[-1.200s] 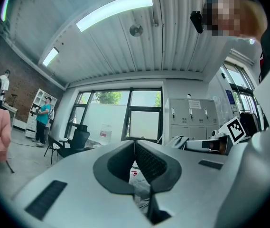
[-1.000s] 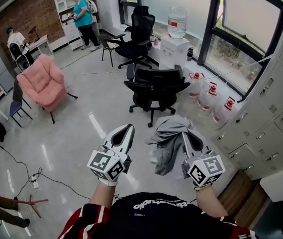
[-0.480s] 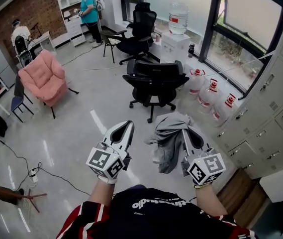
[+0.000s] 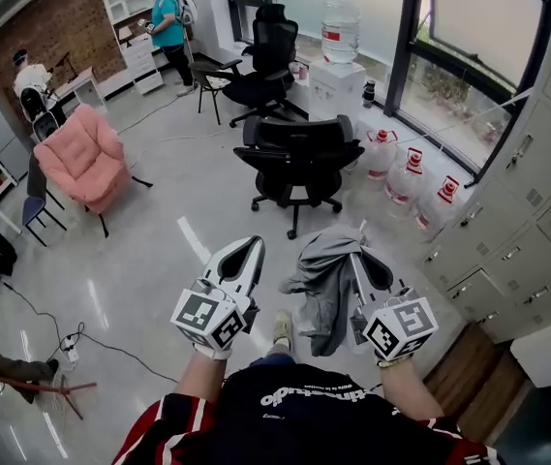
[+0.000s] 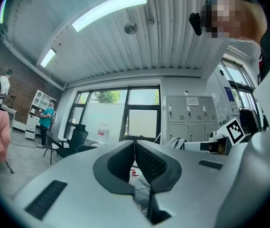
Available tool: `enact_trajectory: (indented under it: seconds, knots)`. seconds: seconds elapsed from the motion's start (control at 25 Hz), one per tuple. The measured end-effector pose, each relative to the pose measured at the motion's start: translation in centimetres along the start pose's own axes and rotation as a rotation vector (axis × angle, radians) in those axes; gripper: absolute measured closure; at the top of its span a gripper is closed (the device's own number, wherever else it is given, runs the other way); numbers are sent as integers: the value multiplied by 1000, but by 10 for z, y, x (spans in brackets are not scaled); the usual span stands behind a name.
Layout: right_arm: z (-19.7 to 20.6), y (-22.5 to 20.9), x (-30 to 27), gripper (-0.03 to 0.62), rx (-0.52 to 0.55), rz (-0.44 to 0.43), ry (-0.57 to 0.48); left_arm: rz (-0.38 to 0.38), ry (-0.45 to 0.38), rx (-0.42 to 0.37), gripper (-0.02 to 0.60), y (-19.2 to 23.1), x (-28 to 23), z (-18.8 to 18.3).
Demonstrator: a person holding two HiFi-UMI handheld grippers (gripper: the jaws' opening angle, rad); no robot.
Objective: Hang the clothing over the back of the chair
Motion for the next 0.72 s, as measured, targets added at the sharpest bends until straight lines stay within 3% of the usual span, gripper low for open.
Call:
enact_trajectory:
  seconds: [0.2, 0.72]
  knots:
    - [5, -13, -19, 574, 16, -13, 4, 7, -1, 52, 557, 19, -22, 15]
    - [21, -79, -106, 574, 5, 10, 48, 11, 29, 58, 557, 84, -111, 42]
Point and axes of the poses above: the fingertips, and each gripper's own axes: x backward along the fingers, y to its left, z out of its underside, the point moved 10 cm from there along x, backward along the fingers, and after that the axes turned 11 degrees about -y, right-handed, at the moved point
